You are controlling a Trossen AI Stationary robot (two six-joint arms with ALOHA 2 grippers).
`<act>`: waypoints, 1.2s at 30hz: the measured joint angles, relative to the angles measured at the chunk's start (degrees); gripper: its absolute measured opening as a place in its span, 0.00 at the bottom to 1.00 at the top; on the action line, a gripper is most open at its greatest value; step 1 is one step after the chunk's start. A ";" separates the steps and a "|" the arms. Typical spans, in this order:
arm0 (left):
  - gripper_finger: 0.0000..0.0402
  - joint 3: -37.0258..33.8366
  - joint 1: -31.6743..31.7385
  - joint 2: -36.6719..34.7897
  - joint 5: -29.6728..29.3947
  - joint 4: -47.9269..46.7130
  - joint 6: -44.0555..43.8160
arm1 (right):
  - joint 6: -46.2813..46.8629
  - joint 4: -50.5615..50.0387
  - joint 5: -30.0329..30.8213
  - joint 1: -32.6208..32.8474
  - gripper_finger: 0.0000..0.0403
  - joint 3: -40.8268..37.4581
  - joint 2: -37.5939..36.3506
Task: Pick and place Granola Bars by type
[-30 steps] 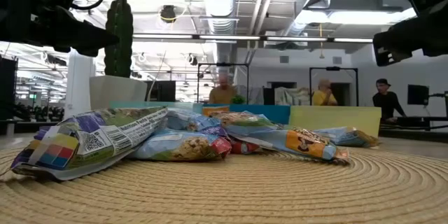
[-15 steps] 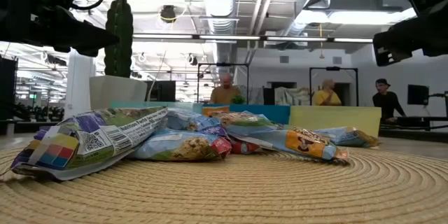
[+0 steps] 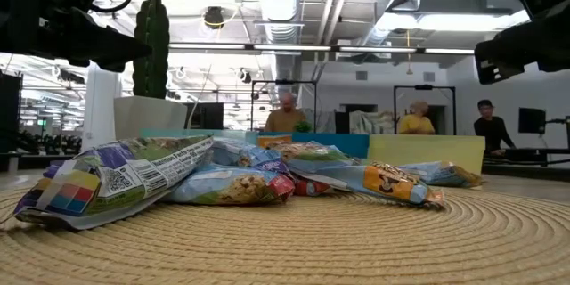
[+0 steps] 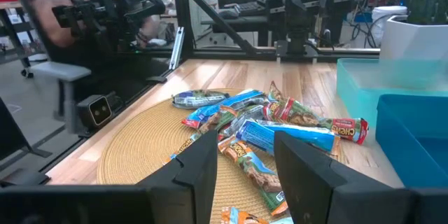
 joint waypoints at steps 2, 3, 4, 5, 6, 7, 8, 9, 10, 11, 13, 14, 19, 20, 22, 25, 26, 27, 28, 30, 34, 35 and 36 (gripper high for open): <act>0.34 0.01 0.00 -0.02 0.00 0.00 0.30 | 0.00 0.01 -0.01 0.00 0.33 -0.01 0.01; 0.34 0.02 0.00 -0.01 0.00 0.00 0.30 | 0.00 -0.01 -0.01 0.00 0.33 -0.01 0.01; 0.34 0.01 0.01 -0.01 0.00 0.00 0.22 | 0.00 -0.01 -0.01 0.00 0.33 -0.01 -0.01; 0.34 0.01 0.00 0.00 0.00 0.00 0.12 | 0.00 0.01 -0.01 0.00 0.33 -0.01 -0.01; 0.34 0.01 0.00 0.00 0.00 0.00 0.02 | 0.00 -0.01 -0.01 0.01 0.33 0.01 -0.01; 0.34 0.02 -0.01 0.00 0.00 0.00 -0.02 | 0.00 -0.01 -0.01 0.00 0.33 -0.01 0.01; 0.34 0.00 0.01 0.00 0.00 0.00 0.13 | 0.00 0.01 -0.01 0.01 0.33 0.01 0.00; 0.34 0.00 0.01 -0.02 0.00 0.00 0.35 | 0.00 0.00 0.00 0.01 0.33 0.01 0.00; 0.34 0.01 0.00 -0.02 0.00 0.00 0.40 | 0.00 -0.01 -0.01 0.00 0.33 -0.01 0.01; 0.34 0.02 0.00 0.00 0.00 0.00 0.38 | 0.00 -0.01 -0.01 0.01 0.33 0.00 0.01; 0.34 0.02 0.00 -0.02 -0.01 0.01 0.32 | 0.00 -0.01 -0.01 0.00 0.33 0.00 0.01; 0.34 0.02 0.01 -0.02 -0.13 0.02 0.85 | 0.00 0.00 -0.01 0.00 0.33 -0.01 0.01; 0.34 0.00 0.01 0.00 -0.50 0.07 2.94 | 0.00 -0.01 0.00 0.01 0.33 0.00 0.00; 0.34 0.00 0.01 -0.01 -0.45 0.07 2.60 | 0.00 -0.01 -0.01 0.00 0.33 0.01 0.00; 0.34 0.01 0.00 0.00 -0.39 0.07 2.46 | 0.00 -0.01 -0.01 0.02 0.33 -0.01 -0.01; 0.34 0.01 0.00 -0.01 -0.35 0.09 2.51 | 0.00 -0.01 -0.01 0.02 0.33 -0.01 0.01; 0.34 0.00 -0.01 0.00 -0.33 0.09 2.17 | 0.00 0.01 -0.01 0.00 0.33 0.01 0.01; 0.34 0.02 -0.01 0.00 -0.33 0.09 0.93 | 0.00 0.00 -0.01 0.02 0.33 0.00 0.01; 0.34 0.02 -0.01 0.00 -0.31 0.09 -0.38 | 0.00 -0.01 -0.01 0.00 0.33 -0.01 0.01; 0.34 0.01 -0.01 0.00 -0.31 0.09 -2.68 | 0.00 0.00 -0.01 0.00 0.33 0.01 0.00; 0.34 0.00 0.01 0.00 -0.28 0.07 -5.09 | 0.00 -0.01 -0.01 0.02 0.33 -0.01 -0.01; 0.34 0.02 -0.01 0.00 -0.28 0.07 -5.07 | 0.00 -0.01 0.00 0.01 0.33 0.01 0.01; 0.34 0.01 0.00 0.00 -0.28 0.06 -5.07 | 0.00 -0.01 -0.01 0.00 0.33 -0.01 0.00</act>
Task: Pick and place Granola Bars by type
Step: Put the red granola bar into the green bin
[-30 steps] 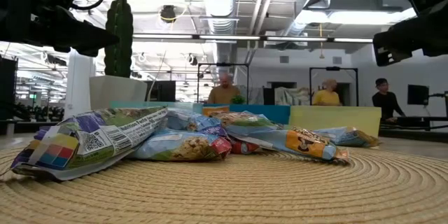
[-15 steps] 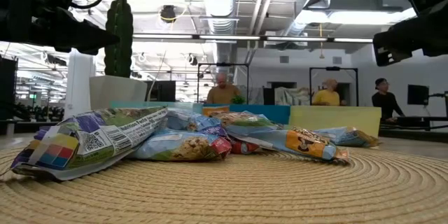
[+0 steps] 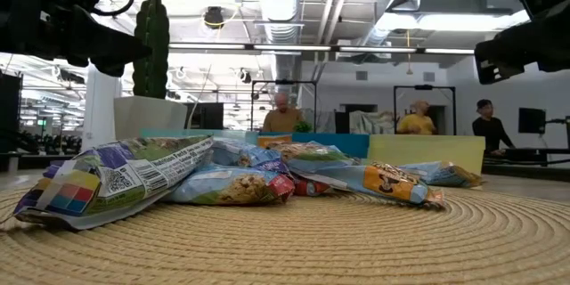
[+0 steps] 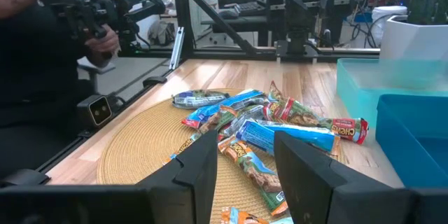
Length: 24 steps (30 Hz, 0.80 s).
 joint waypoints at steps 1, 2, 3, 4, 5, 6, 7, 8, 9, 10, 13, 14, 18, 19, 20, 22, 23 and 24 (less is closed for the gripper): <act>0.34 0.01 -0.01 0.00 0.00 0.01 -0.02 | 0.00 0.00 0.02 -0.01 0.33 0.01 0.02; 0.34 0.01 -0.01 0.00 -0.02 0.01 -0.02 | 0.00 0.01 0.01 0.02 0.33 0.00 0.00; 0.34 0.00 -0.01 0.00 -0.02 0.01 -0.02 | 0.00 0.00 0.01 -0.01 0.33 0.00 0.00; 0.34 0.01 -0.02 0.00 0.00 0.01 0.00 | 0.00 0.02 0.02 -0.01 0.33 0.00 0.01; 0.34 0.00 -0.03 0.00 0.21 0.00 0.01 | 0.00 0.00 0.00 -0.01 0.33 0.02 0.00; 0.34 0.01 -0.03 0.00 0.46 -0.02 0.19 | 0.00 0.00 0.00 0.00 0.33 0.02 0.01; 0.34 0.01 -0.03 0.00 0.48 -0.03 0.63 | 0.00 0.02 0.00 0.02 0.33 0.02 -0.01; 0.34 0.01 -0.03 0.00 0.44 -0.03 1.14 | 0.00 0.00 0.01 0.01 0.33 0.01 0.02; 0.34 -0.01 -0.03 0.16 0.29 -0.03 1.51 | 0.00 0.01 0.00 0.01 0.33 0.02 0.01; 0.34 0.09 -0.03 0.60 -0.13 0.01 1.55 | 0.00 0.00 0.00 0.02 0.33 0.00 0.02; 0.34 0.99 -0.21 2.92 -1.95 -0.92 1.37 | 0.00 0.00 0.00 -0.01 0.33 0.01 0.00; 0.34 1.48 -0.48 4.06 -2.65 -1.00 1.35 | 0.00 0.00 0.00 0.01 0.33 0.00 0.00; 0.34 4.40 -2.67 9.86 -4.50 -0.58 2.10 | 0.00 0.02 0.00 0.00 0.33 0.01 0.00; 0.34 5.27 -3.34 11.65 -5.14 -0.64 2.43 | 0.00 0.01 0.01 0.00 0.33 0.00 0.00; 0.34 6.19 -4.05 13.49 -5.90 -0.60 2.77 | 0.00 0.00 0.00 0.01 0.33 0.00 -0.01; 0.34 8.29 -5.42 17.38 -7.69 -0.56 3.44 | 0.00 0.01 0.02 0.00 0.33 0.01 0.00; 0.34 9.54 -6.10 19.48 -8.72 -0.53 3.65 | 0.00 0.02 0.00 -0.01 0.33 0.00 0.02; 0.34 10.71 -6.74 21.63 -9.67 -0.42 3.74 | 0.00 0.01 0.02 0.00 0.33 0.01 0.01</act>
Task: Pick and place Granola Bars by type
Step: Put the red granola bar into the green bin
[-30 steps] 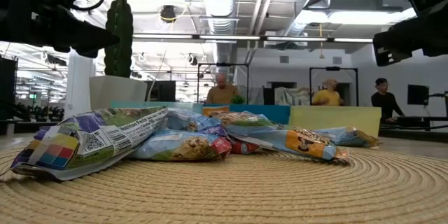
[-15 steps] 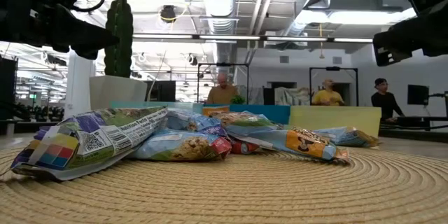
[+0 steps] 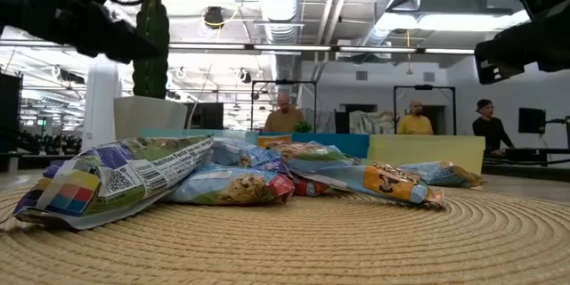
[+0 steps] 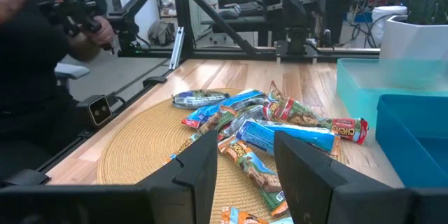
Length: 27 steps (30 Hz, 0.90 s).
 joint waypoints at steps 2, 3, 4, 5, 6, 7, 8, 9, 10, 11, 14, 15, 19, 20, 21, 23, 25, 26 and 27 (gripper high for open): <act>0.34 2.56 -1.16 4.50 -1.76 0.02 0.27 | 0.00 -0.01 -0.01 0.00 0.33 0.01 -0.01; 0.34 3.79 -1.75 6.75 -2.38 0.01 0.66 | 0.00 -0.01 -0.02 -0.01 0.33 0.00 -0.01; 0.34 5.03 -2.31 9.05 -2.77 -0.02 1.08 | 0.00 -0.01 -0.02 -0.01 0.33 0.00 0.01; 0.34 6.37 -2.84 11.27 -3.31 -0.07 1.52 | 0.00 0.01 -0.02 -0.01 0.33 0.00 0.01; 0.34 7.65 -3.37 13.44 -3.81 0.01 1.74 | 0.00 -0.01 -0.02 -0.01 0.33 -0.01 -0.01; 0.34 8.84 -3.90 15.57 -4.11 0.11 1.92 | 0.00 -0.01 -0.02 0.01 0.33 0.01 0.01; 0.34 10.06 -4.35 17.64 -4.41 0.06 2.24 | 0.00 -0.01 -0.02 0.01 0.33 -0.01 0.01; 0.34 11.28 -4.86 19.74 -4.68 0.03 2.52 | 0.00 -0.01 -0.02 0.00 0.33 0.00 0.01; 0.34 12.51 -5.35 21.80 -5.11 0.05 2.76 | 0.00 -0.01 -0.02 -0.01 0.33 0.00 0.01; 0.34 13.72 -5.87 23.85 -5.48 0.07 2.99 | 0.00 -0.01 -0.01 -0.01 0.33 0.01 0.00; 0.34 17.40 -7.36 29.64 -6.53 0.16 3.73 | 0.00 -0.01 -0.02 0.00 0.33 -0.01 -0.01; 0.34 18.55 -7.83 31.43 -7.04 0.14 3.80 | 0.00 0.01 -0.02 0.01 0.33 -0.01 -0.01; 0.34 23.01 -9.83 38.63 -9.06 0.41 3.82 | 0.00 0.00 -0.01 -0.01 0.33 0.00 0.01; 0.34 24.16 -10.30 40.38 -9.70 0.40 3.79 | 0.00 0.00 -0.01 0.00 0.33 -0.01 0.01; 0.34 25.37 -10.73 42.29 -10.29 0.49 3.64 | 0.00 0.00 -0.01 0.01 0.33 0.01 0.00; 0.34 27.53 -11.60 45.68 -11.51 0.55 3.01 | 0.00 0.00 -0.01 0.00 0.33 0.00 -0.01; 0.34 29.58 -12.42 48.80 -12.34 0.46 2.19 | 0.00 -0.01 0.00 -0.01 0.33 0.01 -0.01; 0.34 30.48 -12.79 50.06 -12.76 0.50 1.59 | 0.00 0.01 -0.02 -0.01 0.33 -0.01 0.01; 0.34 31.28 -13.14 51.26 -13.04 0.48 0.90 | 0.00 -0.01 -0.02 -0.01 0.33 0.01 0.01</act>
